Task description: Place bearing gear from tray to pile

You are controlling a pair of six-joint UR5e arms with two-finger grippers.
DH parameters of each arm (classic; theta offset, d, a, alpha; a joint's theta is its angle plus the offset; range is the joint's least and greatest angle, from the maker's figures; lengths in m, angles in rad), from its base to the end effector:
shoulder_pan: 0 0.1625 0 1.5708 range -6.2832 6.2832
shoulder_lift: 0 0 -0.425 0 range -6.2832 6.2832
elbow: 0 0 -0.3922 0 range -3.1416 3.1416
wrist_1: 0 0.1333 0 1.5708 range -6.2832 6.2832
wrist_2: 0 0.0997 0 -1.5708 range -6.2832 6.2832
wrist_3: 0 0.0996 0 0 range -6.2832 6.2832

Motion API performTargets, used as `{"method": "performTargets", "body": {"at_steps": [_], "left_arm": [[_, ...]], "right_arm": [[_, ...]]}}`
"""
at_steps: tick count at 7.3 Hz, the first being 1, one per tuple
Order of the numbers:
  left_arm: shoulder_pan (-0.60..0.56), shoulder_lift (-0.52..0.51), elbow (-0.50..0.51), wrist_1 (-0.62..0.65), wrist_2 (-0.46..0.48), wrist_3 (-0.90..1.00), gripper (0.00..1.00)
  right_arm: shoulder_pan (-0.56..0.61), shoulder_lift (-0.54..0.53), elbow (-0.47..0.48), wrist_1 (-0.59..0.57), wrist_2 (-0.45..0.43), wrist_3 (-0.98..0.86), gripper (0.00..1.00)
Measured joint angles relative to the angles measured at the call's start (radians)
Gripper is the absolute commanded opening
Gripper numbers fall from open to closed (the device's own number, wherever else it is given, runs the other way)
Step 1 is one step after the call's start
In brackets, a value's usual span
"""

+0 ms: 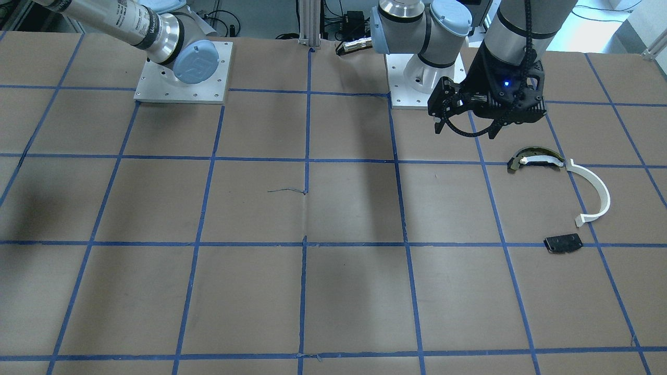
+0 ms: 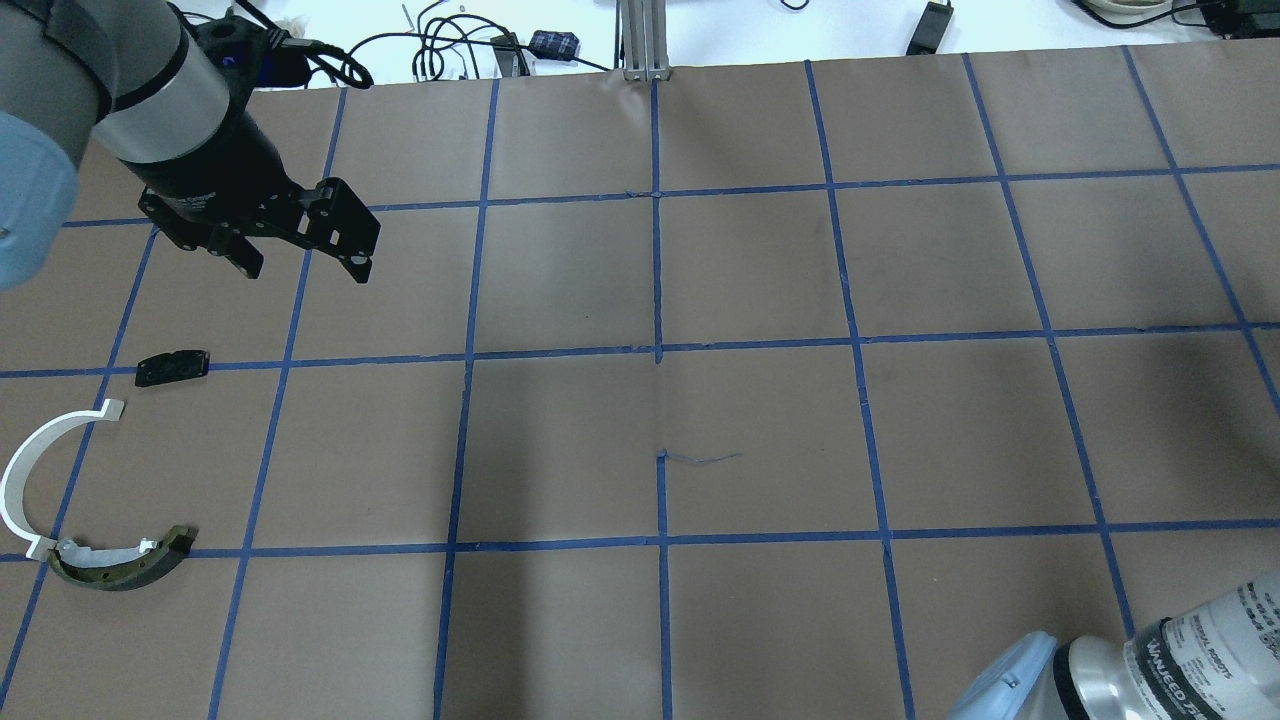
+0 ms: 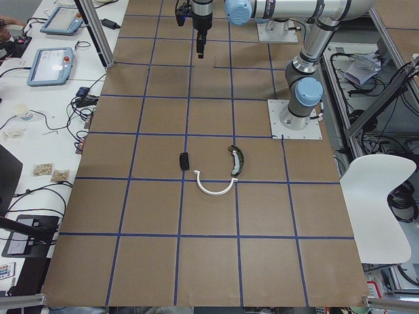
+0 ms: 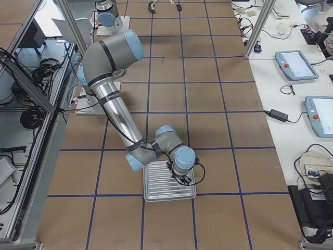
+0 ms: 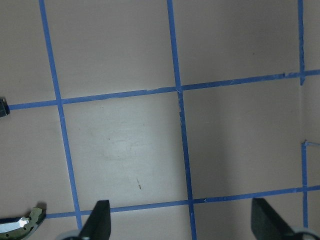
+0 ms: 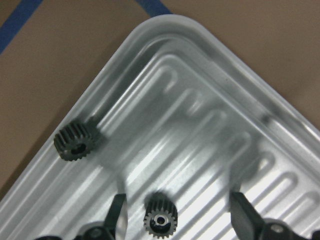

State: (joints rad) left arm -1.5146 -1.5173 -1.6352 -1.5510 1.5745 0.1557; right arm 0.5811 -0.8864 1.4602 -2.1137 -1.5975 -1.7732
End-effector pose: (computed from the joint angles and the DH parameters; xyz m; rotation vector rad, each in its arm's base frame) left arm -0.1063 -0.4768 0.4839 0.1560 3.1331 -0.0132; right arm -0.5089 -0.4905 0.1763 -1.1903 2.8796 0.0499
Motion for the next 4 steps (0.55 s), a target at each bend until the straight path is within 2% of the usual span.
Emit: {"method": "performTargets", "body": {"at_steps": [1,2,4], "left_arm": [[0.0,-0.001,0.0,0.0,0.0,0.0,1.0],[0.0,-0.002,0.0,0.0,-0.001,-0.001,1.0],[-0.001,-0.004,0.0,0.0,0.002,0.0,1.0]], "right_arm": [[-0.001,0.001,0.0,0.0,-0.001,0.0,0.21],[-0.002,0.001,0.0,0.0,-0.001,0.0,0.12],[-0.002,0.0,0.0,0.002,-0.002,0.001,0.06]]}}
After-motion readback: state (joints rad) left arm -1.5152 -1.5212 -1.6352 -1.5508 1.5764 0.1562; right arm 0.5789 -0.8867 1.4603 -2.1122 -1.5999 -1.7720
